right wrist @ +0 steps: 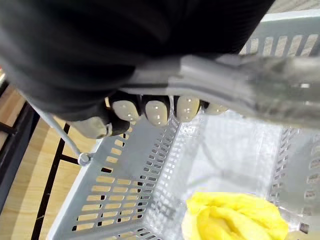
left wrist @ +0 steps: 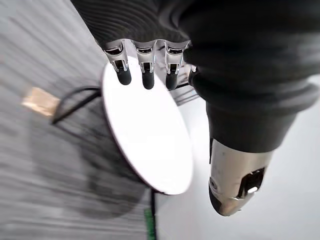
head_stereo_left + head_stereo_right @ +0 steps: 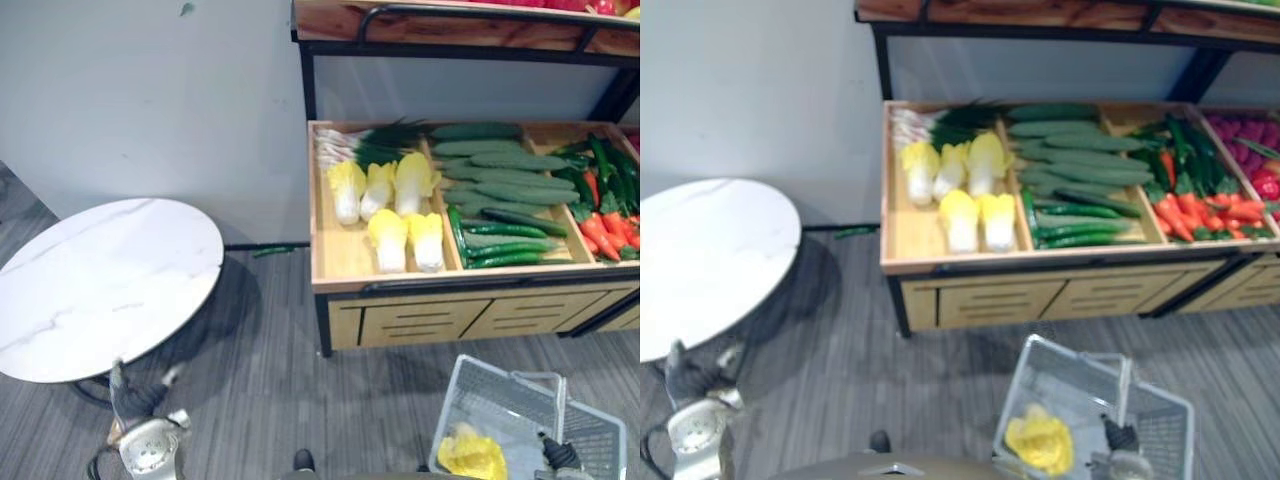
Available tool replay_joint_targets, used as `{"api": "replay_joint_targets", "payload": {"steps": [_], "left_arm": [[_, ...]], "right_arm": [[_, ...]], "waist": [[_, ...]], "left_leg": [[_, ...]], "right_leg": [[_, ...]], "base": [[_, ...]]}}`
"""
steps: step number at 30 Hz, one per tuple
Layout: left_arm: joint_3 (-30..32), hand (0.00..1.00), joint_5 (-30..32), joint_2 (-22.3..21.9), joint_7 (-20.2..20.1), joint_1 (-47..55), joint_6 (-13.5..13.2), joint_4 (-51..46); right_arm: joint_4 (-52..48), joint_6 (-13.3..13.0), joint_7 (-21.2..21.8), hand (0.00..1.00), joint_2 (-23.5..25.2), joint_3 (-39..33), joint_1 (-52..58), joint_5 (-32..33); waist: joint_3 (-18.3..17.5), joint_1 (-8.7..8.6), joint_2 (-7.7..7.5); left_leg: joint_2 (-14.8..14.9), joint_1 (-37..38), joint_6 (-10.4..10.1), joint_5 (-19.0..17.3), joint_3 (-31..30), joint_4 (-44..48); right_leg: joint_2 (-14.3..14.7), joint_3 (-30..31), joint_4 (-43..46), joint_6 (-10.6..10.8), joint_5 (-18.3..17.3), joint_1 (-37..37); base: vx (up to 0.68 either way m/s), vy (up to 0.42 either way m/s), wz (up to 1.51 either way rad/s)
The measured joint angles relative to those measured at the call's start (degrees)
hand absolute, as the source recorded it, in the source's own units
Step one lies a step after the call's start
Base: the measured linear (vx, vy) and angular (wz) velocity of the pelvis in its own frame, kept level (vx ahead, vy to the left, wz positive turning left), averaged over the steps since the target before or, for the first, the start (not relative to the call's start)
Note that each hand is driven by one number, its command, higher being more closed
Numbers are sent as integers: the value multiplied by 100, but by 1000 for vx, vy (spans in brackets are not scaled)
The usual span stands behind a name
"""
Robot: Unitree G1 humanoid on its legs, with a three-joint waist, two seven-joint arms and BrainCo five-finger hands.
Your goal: Pick vegetable in the basket
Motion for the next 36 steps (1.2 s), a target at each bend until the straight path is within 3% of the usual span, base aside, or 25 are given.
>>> {"api": "replay_joint_targets", "payload": {"steps": [6,9,16,19,25,28,29,32,33,34,36], "left_arm": [[448,0,-375,-209,-202,-10,87,2131],[429,0,-428,-251,-347,-16,114,2547],[-154,0,-73,-495,-566,10,100,2807],[-339,0,143,-497,-540,5,54,2806],[-624,0,308,-502,-311,16,53,2806],[-711,0,312,-469,-292,4,52,2795],[-814,0,314,-424,-272,-36,52,2786],[-1023,0,326,-351,-254,-64,48,2786],[-1038,0,363,-332,-201,-75,50,2794],[-1047,0,365,-322,-182,-95,51,2794],[-1072,0,590,-315,-139,-180,44,2786]], "right_arm": [[266,-30,-64,100,179,27,-209,-7],[464,-94,-127,100,178,68,-326,-6],[666,-117,-248,100,177,99,-393,9],[671,-157,-260,100,177,143,-395,40],[789,-205,-429,100,178,128,-380,244],[804,-205,-485,100,207,3,-363,417],[795,-210,-481,100,209,-90,-361,473],[715,-228,-484,100,235,-284,-328,627],[564,-234,-484,100,380,-367,-329,632],[483,-251,-486,100,413,-366,-325,632],[220,-269,-498,100,513,-338,-314,633]], "waist": [[-56,-22,-57],[-56,-32,-54],[-52,-64,-6],[-39,-156,29],[-14,-163,43],[94,-183,-24],[182,-183,-116],[328,-193,-91],[365,-189,-91],[399,-194,-92],[523,-224,29]], "left_leg": [[-3,91,-51,-99,40,1],[0,101,-86,-127,54,2],[-2,297,-86,-184,151,4],[-4,306,-89,-193,142,3],[6,409,-116,-234,149,2],[21,476,-115,-493,181,291],[75,375,-116,-781,181,808],[314,47,-117,-1372,343,1891],[457,-29,-110,-1606,660,2241],[540,-34,-106,-1704,808,2330],[820,24,-65,-1916,1449,2531]], "right_leg": [[1,34,-11,3,-85,50],[10,54,-8,-22,-96,46],[25,201,8,-54,-114,139],[24,192,9,-62,-124,148],[17,219,98,-45,-214,180],[-110,320,772,-40,-632,34],[-186,375,1068,-7,-755,-1],[-186,655,1317,43,-820,-146],[-88,1019,1281,227,-685,-304],[-48,1174,1263,282,-608,-362],[228,1423,963,273,140,-601]], "base": [[53,-1,-3],[71,-12,-3],[67,-12,-11],[13,-5,-1],[0,-1,-1],[15,5,-6],[-3,5,-13],[-2,34,-48],[1,83,-108],[-19,79,-146],[-140,156,-152]]}}
